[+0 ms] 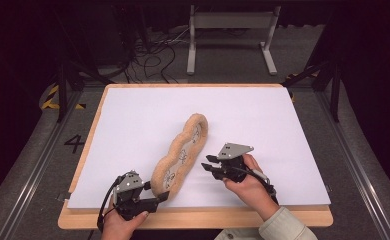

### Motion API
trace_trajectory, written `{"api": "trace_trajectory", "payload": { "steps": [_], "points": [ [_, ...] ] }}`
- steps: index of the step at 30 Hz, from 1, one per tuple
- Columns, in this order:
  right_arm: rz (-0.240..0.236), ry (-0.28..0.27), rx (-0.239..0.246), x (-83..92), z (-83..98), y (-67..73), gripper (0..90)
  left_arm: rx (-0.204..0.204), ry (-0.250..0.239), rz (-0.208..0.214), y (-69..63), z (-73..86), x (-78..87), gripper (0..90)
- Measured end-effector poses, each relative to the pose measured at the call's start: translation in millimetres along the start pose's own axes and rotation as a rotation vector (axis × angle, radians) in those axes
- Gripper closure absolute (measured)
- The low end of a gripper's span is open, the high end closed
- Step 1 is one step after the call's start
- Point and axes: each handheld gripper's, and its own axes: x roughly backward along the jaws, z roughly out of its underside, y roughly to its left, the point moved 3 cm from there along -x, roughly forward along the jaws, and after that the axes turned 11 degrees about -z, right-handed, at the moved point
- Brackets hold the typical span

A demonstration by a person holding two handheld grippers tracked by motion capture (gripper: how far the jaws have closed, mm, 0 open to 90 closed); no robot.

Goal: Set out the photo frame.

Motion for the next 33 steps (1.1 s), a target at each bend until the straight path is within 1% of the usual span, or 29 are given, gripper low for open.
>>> {"api": "trace_trajectory", "payload": {
  "steps": [2, 3, 5, 6, 8, 9, 10, 11, 13, 14, 15, 16, 18, 19, 20, 21, 22, 23, 25, 26, 27, 30, 33],
  "points": [
    [0.004, -0.003, -0.004, 0.9, 0.7, -1.6, 64.7, 0.003, -0.002, 0.017, 0.5, -1.1, 0.9, 55.2],
    [0.005, -0.007, -0.011, 1.8, 1.0, -3.2, 63.6, -0.001, 0.004, 0.008, 0.3, -1.9, 1.7, 59.0],
    [0.007, -0.009, -0.019, 3.2, 1.0, -6.1, 61.2, -0.008, 0.013, -0.007, -0.4, -3.4, 2.5, 60.6],
    [0.005, -0.013, -0.022, 3.6, 0.5, -7.0, 61.0, -0.011, 0.008, -0.024, 0.1, -4.1, 3.3, 61.3],
    [0.015, -0.027, -0.023, 6.6, -3.0, -10.5, 60.1, 0.0, 0.009, -0.033, 2.8, -4.0, 4.2, 63.3],
    [0.018, -0.033, -0.024, 8.2, -5.0, -12.7, 59.9, 0.024, 0.017, -0.022, 2.7, -3.2, 4.9, 64.2],
    [0.021, -0.041, -0.028, 9.7, -7.3, -15.5, 59.7, 0.024, 0.011, -0.031, 5.1, -3.4, 4.9, 64.7],
    [0.017, -0.046, -0.034, 11.0, -9.7, -18.7, 58.9, 0.029, 0.012, -0.027, 6.7, -3.4, 5.2, 65.0],
    [0.026, -0.052, -0.044, 13.3, -14.6, -26.8, 58.1, 0.046, 0.014, -0.024, 8.2, -3.0, 5.7, 65.4],
    [0.033, -0.048, -0.045, 14.4, -16.5, -30.3, 57.3, 0.046, 0.014, -0.024, 8.2, -3.0, 5.7, 65.6],
    [0.041, -0.052, -0.045, 16.0, -20.1, -36.6, 56.2, 0.047, 0.009, -0.034, 10.5, -3.3, 6.0, 65.9],
    [0.041, -0.052, -0.045, 16.0, -20.1, -36.6, 56.2, 0.047, 0.009, -0.034, 10.5, -3.3, 6.0, 66.1],
    [0.046, -0.057, -0.047, 18.2, -25.6, -47.8, 53.4, 0.05, 0.013, -0.034, 12.0, -3.3, 6.9, 66.4],
    [0.067, -0.06, -0.045, 19.5, -30.4, -62.7, 50.8, 0.051, 0.01, -0.039, 13.5, -3.5, 7.0, 66.7],
    [0.073, -0.07, -0.048, 19.5, -31.6, -67.5, 49.8, 0.059, 0.011, -0.036, 15.1, -3.5, 7.2, 66.8],
    [0.077, -0.073, -0.051, 19.0, -32.7, -73.9, 48.6, 0.057, 0.009, -0.037, 16.1, -3.7, 7.2, 66.9],
    [0.077, -0.073, -0.051, 19.0, -32.7, -73.9, 48.6, 0.057, 0.009, -0.037, 16.1, -3.7, 7.2, 66.9],
    [0.08, -0.07, -0.049, 18.3, -33.4, -78.7, 47.6, 0.066, 0.014, -0.031, 16.1, -3.6, 7.5, 66.9],
    [0.09, -0.053, -0.028, 11.1, -36.2, -94.4, 47.0, 0.065, 0.014, -0.028, 16.6, -3.7, 7.7, 67.1],
    [0.09, -0.053, -0.028, 11.1, -36.2, -94.4, 47.0, 0.057, 0.012, -0.031, 17.7, -3.9, 7.6, 67.1],
    [0.084, -0.05, -0.028, 9.1, -37.0, -96.4, 47.1, 0.058, 0.012, -0.029, 18.6, -4.0, 7.6, 67.1],
    [0.071, -0.03, -0.01, -3.0, -41.2, -103.3, 47.1, 0.073, 0.015, -0.014, 19.8, -3.8, 7.7, 67.1],
    [0.063, -0.019, -0.015, -14.6, -42.8, -110.6, 47.5, 0.069, 0.013, -0.015, 21.3, -4.0, 7.5, 67.1]
  ]
}}
